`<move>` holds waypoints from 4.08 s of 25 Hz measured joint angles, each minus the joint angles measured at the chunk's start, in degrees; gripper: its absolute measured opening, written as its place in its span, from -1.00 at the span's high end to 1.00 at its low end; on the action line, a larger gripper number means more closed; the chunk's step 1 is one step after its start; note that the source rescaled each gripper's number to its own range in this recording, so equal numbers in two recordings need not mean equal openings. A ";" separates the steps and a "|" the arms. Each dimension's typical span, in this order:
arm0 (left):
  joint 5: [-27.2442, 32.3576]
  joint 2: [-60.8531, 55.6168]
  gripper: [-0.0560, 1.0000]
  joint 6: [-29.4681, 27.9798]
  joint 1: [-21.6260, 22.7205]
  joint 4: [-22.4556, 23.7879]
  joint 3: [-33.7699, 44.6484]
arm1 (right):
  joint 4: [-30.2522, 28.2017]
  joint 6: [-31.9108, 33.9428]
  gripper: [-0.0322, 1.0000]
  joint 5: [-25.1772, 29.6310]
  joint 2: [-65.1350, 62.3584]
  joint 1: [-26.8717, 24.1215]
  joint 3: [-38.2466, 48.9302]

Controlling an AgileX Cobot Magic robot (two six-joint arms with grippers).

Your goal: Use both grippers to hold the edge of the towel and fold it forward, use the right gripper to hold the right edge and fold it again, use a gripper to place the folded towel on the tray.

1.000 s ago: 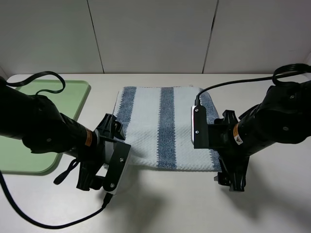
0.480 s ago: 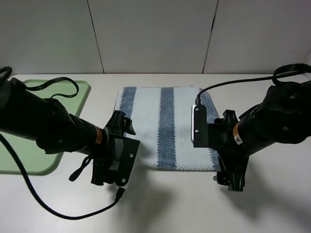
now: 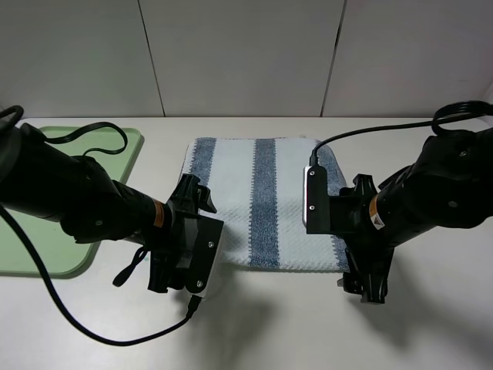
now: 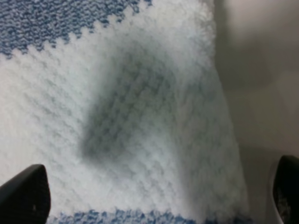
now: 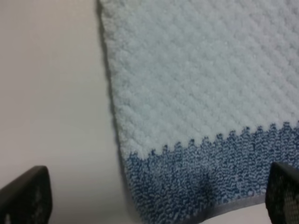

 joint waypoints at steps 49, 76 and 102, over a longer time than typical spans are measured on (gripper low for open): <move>5.47 0.99 0.88 0.31 4.54 0.36 0.35 | 2.01 0.00 -1.00 -2.69 0.00 0.00 0.00; 5.26 0.99 0.88 0.48 4.59 0.36 0.35 | -1.80 0.18 -1.00 -11.44 0.00 -5.71 3.85; 4.85 1.19 0.88 0.48 4.65 0.42 0.40 | -5.82 0.23 -1.00 -18.04 8.72 -5.79 4.99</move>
